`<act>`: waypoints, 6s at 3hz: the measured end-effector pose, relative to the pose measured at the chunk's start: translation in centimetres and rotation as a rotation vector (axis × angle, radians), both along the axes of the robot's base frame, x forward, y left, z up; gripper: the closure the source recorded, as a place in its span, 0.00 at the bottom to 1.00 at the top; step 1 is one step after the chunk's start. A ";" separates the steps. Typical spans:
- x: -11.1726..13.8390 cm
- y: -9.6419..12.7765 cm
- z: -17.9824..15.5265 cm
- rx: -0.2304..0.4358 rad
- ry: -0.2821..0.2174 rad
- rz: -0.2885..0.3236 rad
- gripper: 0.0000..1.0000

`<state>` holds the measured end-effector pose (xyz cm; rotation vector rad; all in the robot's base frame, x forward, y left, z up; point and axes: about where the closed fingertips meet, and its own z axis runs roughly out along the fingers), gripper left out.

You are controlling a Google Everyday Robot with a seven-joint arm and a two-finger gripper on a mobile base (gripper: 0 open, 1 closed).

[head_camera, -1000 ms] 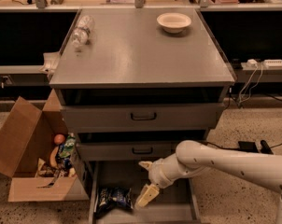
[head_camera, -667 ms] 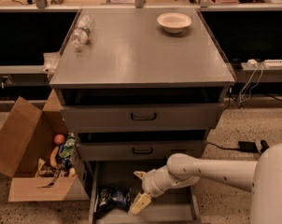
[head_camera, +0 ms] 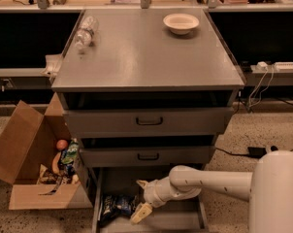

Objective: Pick blue chip bag from bottom drawer and place on counter

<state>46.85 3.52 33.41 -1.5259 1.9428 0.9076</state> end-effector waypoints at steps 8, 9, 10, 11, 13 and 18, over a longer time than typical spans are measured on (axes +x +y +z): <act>5.5 6.0 -20.8 0.032 0.014 -0.146 0.62; 5.3 5.2 -18.6 0.183 -0.034 -0.169 0.84; 5.5 2.8 -12.8 0.401 -0.149 -0.189 1.00; 4.7 0.1 -6.8 0.558 -0.265 -0.143 1.00; 3.5 0.1 -5.8 0.602 -0.267 -0.100 1.00; -1.6 -5.0 18.8 0.618 -0.809 0.178 1.00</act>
Offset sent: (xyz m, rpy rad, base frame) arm 0.0426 0.0952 -0.1322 0.0946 -0.0150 0.0106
